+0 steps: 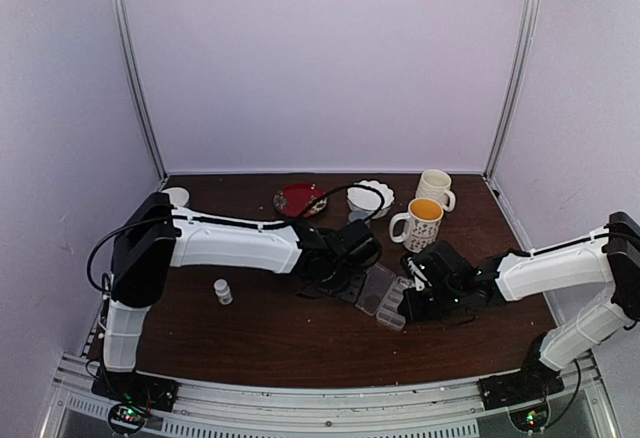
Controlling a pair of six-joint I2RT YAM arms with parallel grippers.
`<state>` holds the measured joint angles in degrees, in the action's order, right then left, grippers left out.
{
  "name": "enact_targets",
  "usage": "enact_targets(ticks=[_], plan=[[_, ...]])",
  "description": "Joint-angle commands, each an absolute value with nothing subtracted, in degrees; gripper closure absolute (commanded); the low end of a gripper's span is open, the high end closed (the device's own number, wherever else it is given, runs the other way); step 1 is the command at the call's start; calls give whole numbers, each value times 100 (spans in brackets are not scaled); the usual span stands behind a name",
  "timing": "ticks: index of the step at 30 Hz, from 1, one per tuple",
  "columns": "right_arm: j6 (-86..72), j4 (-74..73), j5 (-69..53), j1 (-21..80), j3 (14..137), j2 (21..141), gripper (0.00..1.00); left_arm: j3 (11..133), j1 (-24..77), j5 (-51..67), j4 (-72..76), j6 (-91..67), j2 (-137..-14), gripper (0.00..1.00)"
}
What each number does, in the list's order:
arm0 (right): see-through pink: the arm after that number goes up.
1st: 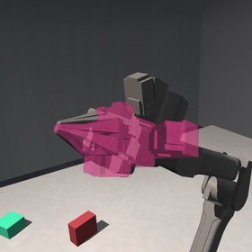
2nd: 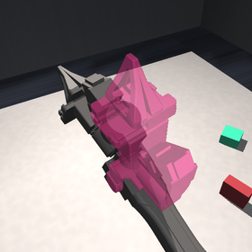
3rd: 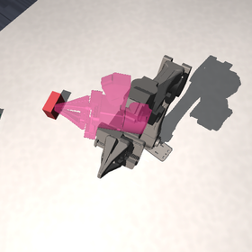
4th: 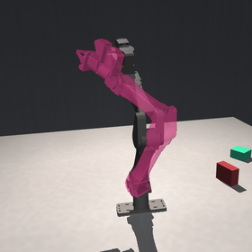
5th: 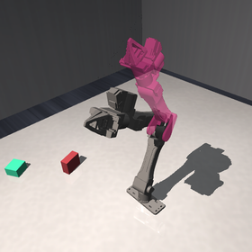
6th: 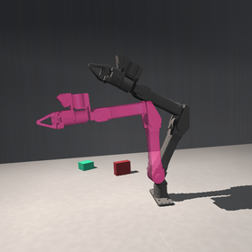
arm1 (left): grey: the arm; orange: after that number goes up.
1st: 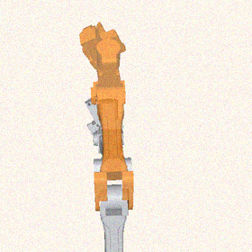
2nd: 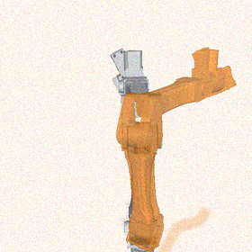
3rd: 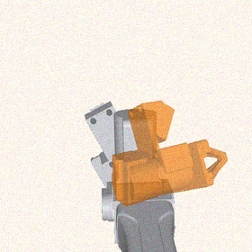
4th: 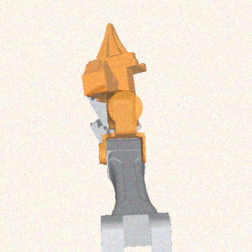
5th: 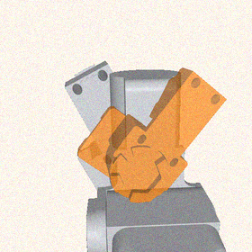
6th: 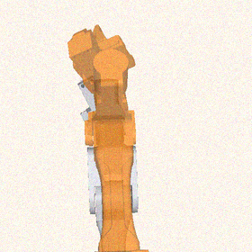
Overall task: Sort the pills into containers
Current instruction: Place the pill container at the center of the board.
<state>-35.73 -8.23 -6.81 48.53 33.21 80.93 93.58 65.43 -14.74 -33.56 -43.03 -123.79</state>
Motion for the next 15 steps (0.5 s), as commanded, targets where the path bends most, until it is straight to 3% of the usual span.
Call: enact_targets(ticks=[1,7,10,15], plan=[[-3493,-888,-456,4896,3324,7928,99,9723,6481,-1585,-3272,-3969,-11946,55],[-3508,-755,-453,4896,3292,7801,100,9764,6419,-1193,-2873,-3890,-11936,80],[-3496,-735,-448,4895,3310,7775,100,9733,6391,-871,-2531,-3754,-11969,99],[-3481,-720,-455,4896,3318,7774,100,9886,6294,-172,-2202,-3722,-12308,100]])
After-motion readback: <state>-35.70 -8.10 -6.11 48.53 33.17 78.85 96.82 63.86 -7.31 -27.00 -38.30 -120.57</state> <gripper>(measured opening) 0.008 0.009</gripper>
